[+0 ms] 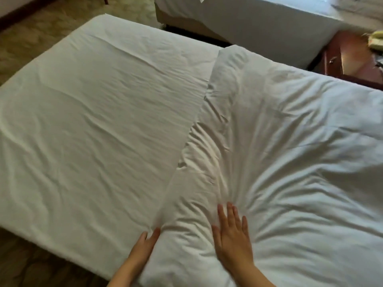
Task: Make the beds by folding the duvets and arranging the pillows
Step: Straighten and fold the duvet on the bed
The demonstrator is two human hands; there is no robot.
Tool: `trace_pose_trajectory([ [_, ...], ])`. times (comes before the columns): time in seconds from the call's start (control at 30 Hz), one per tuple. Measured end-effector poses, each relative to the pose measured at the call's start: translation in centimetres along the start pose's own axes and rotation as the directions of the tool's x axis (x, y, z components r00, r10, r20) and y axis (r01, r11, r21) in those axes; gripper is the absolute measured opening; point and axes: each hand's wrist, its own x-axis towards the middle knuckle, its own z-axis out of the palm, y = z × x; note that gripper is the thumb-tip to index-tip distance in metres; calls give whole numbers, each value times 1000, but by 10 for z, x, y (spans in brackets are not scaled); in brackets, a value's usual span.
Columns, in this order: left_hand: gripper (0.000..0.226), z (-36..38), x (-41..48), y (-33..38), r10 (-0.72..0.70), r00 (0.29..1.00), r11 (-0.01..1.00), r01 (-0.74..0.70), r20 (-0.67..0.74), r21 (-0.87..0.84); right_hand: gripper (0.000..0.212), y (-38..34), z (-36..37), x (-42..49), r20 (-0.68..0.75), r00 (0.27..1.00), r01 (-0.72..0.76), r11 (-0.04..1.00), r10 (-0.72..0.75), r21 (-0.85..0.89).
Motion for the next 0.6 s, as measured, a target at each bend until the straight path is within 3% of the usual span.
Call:
trace_pose_trajectory([
  [0.1, 100, -9, -21, 10, -28, 957, 949, 117, 289, -294, 65, -14, -32, 13, 220, 975, -33, 999, 42, -40],
  [0.17, 117, -8, -43, 25, 69, 928, 954, 46, 366, -296, 57, -29, -66, 31, 333, 936, -133, 990, 114, 36],
  [0.23, 117, 0, -73, 46, 173, 904, 952, -51, 391, -302, 60, -49, -107, 42, 428, 887, -243, 964, 174, 111],
  [0.3, 105, 15, -104, 67, 266, 873, 942, -145, 408, -304, 68, -65, -144, 43, 410, 889, -302, 934, 204, 191],
  [0.37, 92, 34, -140, 92, 366, 835, 925, -280, 410, -257, 82, -74, -169, 37, 293, 921, -330, 914, 257, 234],
  [0.47, 100, 69, -178, 118, 466, 764, 884, -422, 446, -202, 111, -71, -192, 13, 255, 920, -345, 922, 296, 177],
  [0.53, 98, 92, -200, 131, 485, 740, 869, -468, 467, -161, 111, -52, -204, 2, 262, 902, -390, 908, 344, 152],
  [0.6, 85, 114, -216, 138, 466, 747, 872, -477, 474, -105, 92, -21, -219, -3, 263, 884, -440, 876, 386, 197],
])
